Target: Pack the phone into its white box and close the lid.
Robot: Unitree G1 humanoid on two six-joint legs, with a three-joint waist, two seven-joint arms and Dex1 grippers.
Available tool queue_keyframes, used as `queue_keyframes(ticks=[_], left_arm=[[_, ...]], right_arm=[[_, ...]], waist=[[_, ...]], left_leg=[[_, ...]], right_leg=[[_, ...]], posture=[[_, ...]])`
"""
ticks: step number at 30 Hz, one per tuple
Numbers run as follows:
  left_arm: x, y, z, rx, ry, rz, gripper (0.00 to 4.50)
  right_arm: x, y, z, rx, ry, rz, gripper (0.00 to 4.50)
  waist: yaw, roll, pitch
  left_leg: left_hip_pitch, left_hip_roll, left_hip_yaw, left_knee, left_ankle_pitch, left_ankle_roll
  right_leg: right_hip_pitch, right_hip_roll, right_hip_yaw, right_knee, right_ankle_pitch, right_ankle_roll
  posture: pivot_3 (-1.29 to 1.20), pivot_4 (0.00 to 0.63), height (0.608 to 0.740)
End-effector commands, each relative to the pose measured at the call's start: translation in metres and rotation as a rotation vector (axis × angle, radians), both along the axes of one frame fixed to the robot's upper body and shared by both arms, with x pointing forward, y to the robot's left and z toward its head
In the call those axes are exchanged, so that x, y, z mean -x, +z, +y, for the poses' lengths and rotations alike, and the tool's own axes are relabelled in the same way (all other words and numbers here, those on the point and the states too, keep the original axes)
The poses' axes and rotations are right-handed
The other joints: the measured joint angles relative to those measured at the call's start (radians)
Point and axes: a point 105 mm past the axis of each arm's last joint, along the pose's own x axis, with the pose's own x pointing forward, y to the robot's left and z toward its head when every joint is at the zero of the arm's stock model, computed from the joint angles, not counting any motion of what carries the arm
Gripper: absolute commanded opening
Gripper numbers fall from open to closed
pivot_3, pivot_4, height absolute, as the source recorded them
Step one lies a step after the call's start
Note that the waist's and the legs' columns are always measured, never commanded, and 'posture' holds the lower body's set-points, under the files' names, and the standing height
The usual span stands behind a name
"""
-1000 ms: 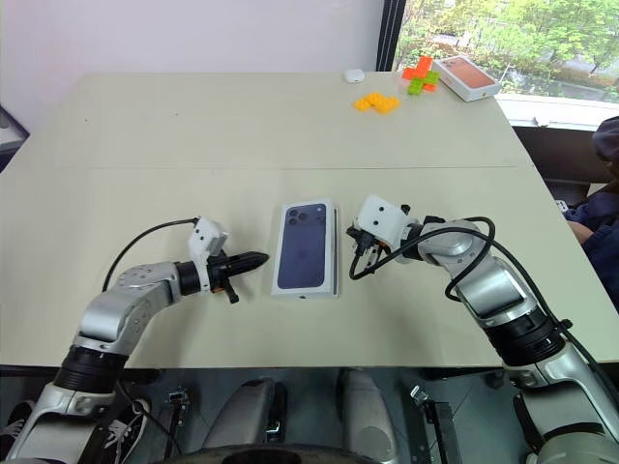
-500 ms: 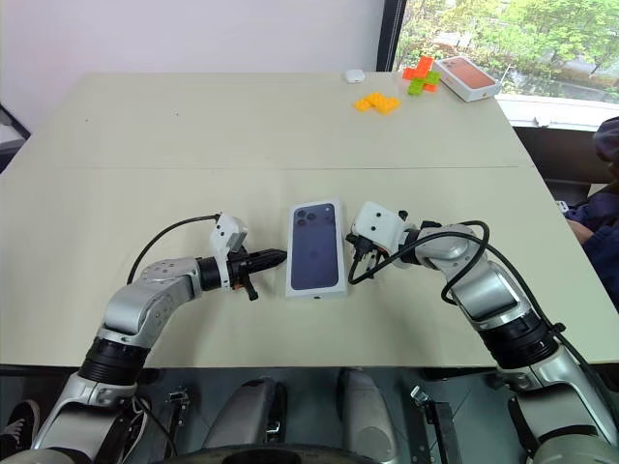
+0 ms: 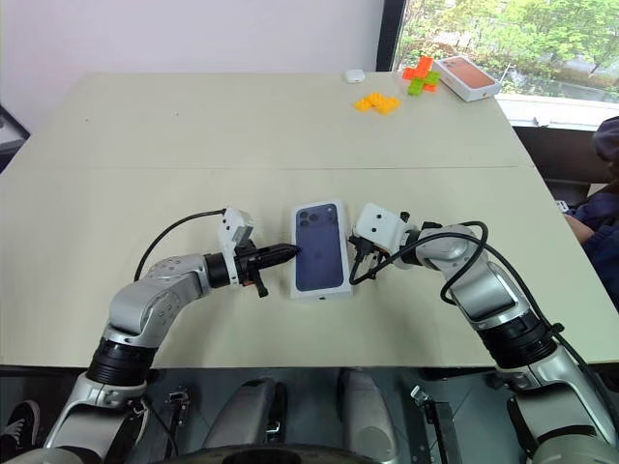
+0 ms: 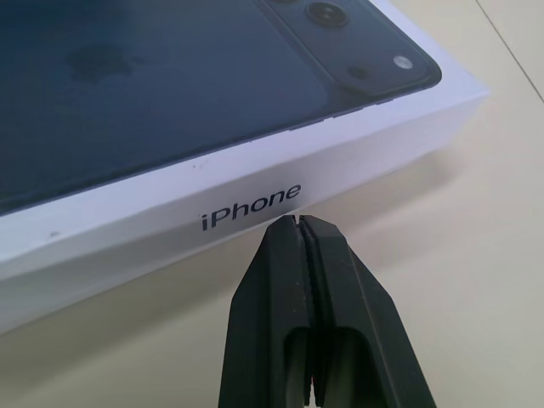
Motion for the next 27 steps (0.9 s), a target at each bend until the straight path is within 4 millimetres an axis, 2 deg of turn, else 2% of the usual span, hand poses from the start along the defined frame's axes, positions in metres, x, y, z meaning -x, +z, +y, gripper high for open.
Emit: queue_keyframes(ticks=[1, 3, 6, 8, 11, 15, 19, 23, 27], left_arm=[[0.0, 0.015, -0.002, 0.026, -0.007, -0.04, 0.0], [0.0, 0.013, -0.002, 0.011, -0.008, -0.047, 0.0], [-0.003, 0.02, -0.004, 0.084, 0.01, 0.0, 0.0], [-0.003, 0.017, -0.003, 0.053, 0.01, -0.011, 0.0], [0.001, 0.014, 0.002, 0.028, 0.005, -0.016, 0.0], [-0.004, 0.017, 0.01, 0.021, 0.043, -0.045, 0.0], [-0.007, 0.019, 0.013, 0.031, 0.062, -0.045, 0.0], [-0.008, 0.016, 0.015, 0.024, 0.066, -0.038, 0.0], [-0.006, 0.016, 0.012, 0.026, 0.059, -0.035, 0.0]], right_arm=[[-0.001, 0.01, -0.002, -0.008, -0.001, -0.038, 0.07], [-0.001, 0.01, -0.002, -0.006, 0.0, -0.04, 0.07], [-0.002, 0.01, -0.002, -0.004, -0.001, -0.043, 0.07], [-0.003, 0.013, -0.003, 0.006, 0.002, -0.059, 0.07], [-0.004, 0.021, -0.003, 0.0, 0.005, -0.086, 0.07], [-0.008, 0.041, 0.001, -0.066, -0.005, -0.122, 0.07], [-0.01, 0.057, 0.012, -0.115, 0.013, -0.159, 0.07], [-0.01, 0.069, 0.037, -0.196, 0.053, -0.189, 0.07], [-0.009, 0.057, 0.05, -0.192, 0.075, -0.173, 0.07]], waist=[[-0.001, 0.0, 0.0], [-0.002, 0.0, 0.0], [-0.001, 0.0, 0.0], [-0.001, 0.0, 0.0], [-0.002, 0.0, 0.0], [-0.001, 0.0, 0.0], [-0.002, 0.0, 0.0], [-0.002, 0.0, 0.0], [-0.001, 0.0, 0.0]], left_leg=[[0.0, 0.0, 0.0, 0.0, 0.0, 0.0], [0.001, 0.0, 0.0, 0.0, 0.0, 0.0], [0.001, 0.001, 0.0, 0.0, 0.0, 0.0], [0.001, 0.001, 0.0, 0.0, 0.0, 0.0], [0.001, 0.0, 0.0, 0.0, 0.0, 0.0], [0.001, 0.001, 0.0, 0.0, 0.0, 0.0], [0.001, 0.001, 0.0, 0.0, 0.001, -0.001], [0.001, 0.001, 0.0, 0.0, 0.001, -0.001], [0.001, 0.001, 0.0, 0.0, 0.001, -0.001]], right_leg=[[0.0, 0.0, 0.0, 0.0, 0.0, 0.0], [0.0, 0.001, 0.0, 0.001, 0.0, 0.0], [0.0, 0.001, 0.0, 0.001, 0.0, -0.001], [0.0, 0.001, 0.0, 0.001, 0.0, 0.0], [0.0, 0.001, 0.0, 0.001, 0.0, 0.0], [0.0, 0.001, 0.001, 0.001, 0.0, 0.0], [0.0, 0.001, 0.001, 0.001, 0.001, -0.001], [0.0, 0.002, 0.001, 0.001, 0.001, -0.001], [0.0, 0.001, 0.001, 0.001, 0.001, 0.0]], posture=[[0.0, 0.15, 0.74], [0.0, 0.15, 0.74], [0.0, 0.15, 0.74], [0.0, 0.15, 0.74], [0.0, 0.15, 0.74], [0.0, 0.15, 0.74], [0.0, 0.15, 0.74], [0.0, 0.15, 0.74], [0.0, 0.15, 0.74]])
